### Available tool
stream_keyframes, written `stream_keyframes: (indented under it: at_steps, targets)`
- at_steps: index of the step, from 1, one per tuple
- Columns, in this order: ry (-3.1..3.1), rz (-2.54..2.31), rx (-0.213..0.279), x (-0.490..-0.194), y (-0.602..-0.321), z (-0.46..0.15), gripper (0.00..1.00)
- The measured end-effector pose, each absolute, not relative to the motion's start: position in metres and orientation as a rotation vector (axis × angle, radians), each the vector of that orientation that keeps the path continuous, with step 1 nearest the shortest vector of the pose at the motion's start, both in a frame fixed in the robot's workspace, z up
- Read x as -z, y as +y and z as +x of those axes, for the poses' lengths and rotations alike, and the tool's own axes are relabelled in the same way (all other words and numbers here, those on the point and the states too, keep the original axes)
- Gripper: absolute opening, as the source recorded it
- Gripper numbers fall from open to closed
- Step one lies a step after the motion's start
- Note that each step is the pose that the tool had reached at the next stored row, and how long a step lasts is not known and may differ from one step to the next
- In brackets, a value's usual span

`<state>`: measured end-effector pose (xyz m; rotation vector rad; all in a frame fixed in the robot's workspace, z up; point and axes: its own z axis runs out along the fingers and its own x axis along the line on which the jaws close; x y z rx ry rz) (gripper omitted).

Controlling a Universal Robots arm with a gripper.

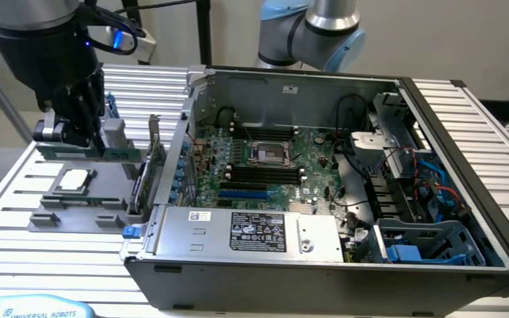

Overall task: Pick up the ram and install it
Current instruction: 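Pick up the ram and move it above insertion slot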

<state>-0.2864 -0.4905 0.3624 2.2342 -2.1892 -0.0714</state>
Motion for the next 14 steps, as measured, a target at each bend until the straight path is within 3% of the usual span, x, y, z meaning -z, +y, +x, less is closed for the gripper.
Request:
stream_keyframes:
  at_steps: [14]
  targets:
    - [-2.196,2.242,0.093,-0.401,-0.49,-0.223,0.13]
